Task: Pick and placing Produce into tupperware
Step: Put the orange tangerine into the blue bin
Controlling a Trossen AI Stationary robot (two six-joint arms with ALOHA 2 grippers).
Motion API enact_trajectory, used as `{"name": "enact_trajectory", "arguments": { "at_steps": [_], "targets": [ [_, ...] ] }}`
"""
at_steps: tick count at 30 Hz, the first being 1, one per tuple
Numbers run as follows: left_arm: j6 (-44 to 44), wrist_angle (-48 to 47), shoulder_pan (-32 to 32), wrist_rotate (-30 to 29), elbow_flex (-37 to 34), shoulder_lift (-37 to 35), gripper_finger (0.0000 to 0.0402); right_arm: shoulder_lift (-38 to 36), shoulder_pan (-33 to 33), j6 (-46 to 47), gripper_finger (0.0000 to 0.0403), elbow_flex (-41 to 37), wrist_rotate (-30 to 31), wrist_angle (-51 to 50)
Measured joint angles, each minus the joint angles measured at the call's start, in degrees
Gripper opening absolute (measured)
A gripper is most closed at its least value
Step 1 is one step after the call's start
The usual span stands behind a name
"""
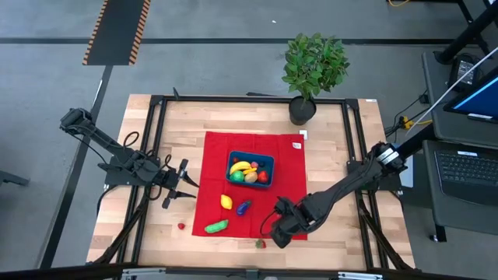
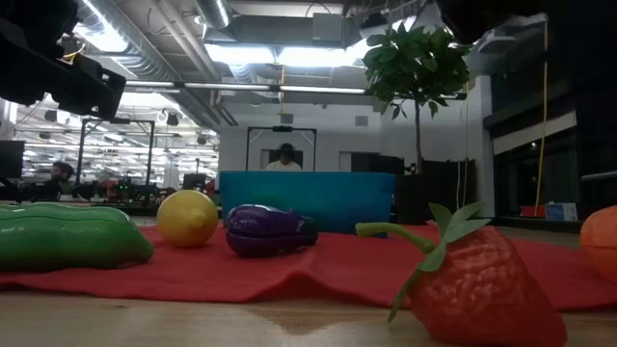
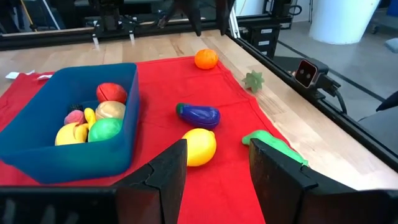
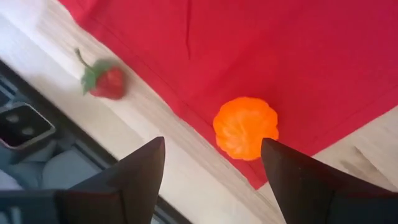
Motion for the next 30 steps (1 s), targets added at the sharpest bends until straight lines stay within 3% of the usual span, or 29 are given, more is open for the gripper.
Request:
{"name": "enact_trajectory", "arguments": {
  "at_steps": [11, 30],
  "targets": [
    [0.00, -0.03, 0.01, 0.00, 0.00, 0.00, 0.0163, 5.61, 1.59, -0.12, 0.0267, 0.00, -2.07, -0.61],
    [-0.17, -0.03, 0.01, 0.00, 0.00, 0.00, 0.0163, 6.83, 1.54, -0.23, 0.0267, 0.00, -0.20, -2.23]
  ]
}}
